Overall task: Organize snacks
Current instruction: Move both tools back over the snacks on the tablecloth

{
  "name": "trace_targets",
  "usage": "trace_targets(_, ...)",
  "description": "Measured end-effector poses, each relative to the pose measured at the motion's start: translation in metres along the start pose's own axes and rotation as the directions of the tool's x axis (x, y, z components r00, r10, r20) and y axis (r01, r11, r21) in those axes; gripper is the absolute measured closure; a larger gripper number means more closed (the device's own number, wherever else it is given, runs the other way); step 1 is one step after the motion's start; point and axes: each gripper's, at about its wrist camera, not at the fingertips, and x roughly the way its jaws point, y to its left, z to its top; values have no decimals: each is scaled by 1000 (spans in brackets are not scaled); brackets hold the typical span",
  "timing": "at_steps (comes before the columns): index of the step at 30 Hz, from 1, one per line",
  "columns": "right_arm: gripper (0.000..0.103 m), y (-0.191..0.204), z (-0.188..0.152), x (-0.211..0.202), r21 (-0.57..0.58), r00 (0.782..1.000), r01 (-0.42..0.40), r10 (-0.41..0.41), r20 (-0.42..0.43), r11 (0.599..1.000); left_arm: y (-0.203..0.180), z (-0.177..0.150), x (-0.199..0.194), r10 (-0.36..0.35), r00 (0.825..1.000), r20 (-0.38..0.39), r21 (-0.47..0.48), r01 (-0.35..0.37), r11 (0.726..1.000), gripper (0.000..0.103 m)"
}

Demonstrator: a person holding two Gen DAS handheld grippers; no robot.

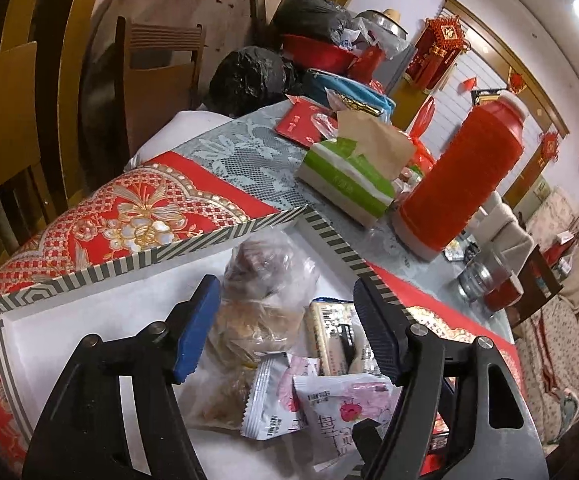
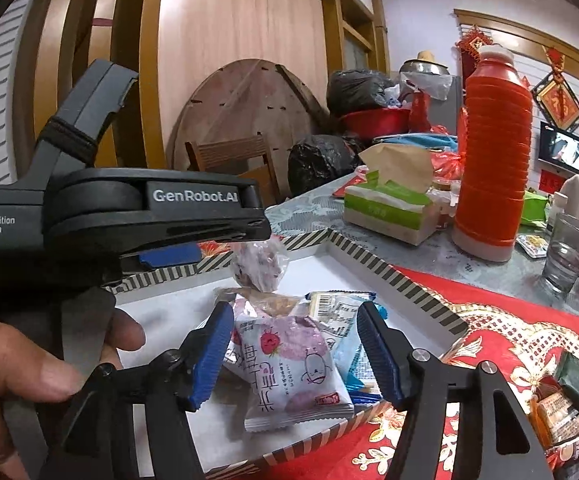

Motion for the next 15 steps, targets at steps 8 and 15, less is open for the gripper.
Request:
trace_targets(8, 35, -43, 17, -60, 151, 994, 62, -74, 76, 987, -8, -3, -28, -123, 984, 132, -13, 126, 992, 24)
trace_targets(15, 29, -140, -6, -132, 165, 986, 140, -152, 63, 976, -66, -38, -30, -291, 956, 22, 207, 281, 937, 24)
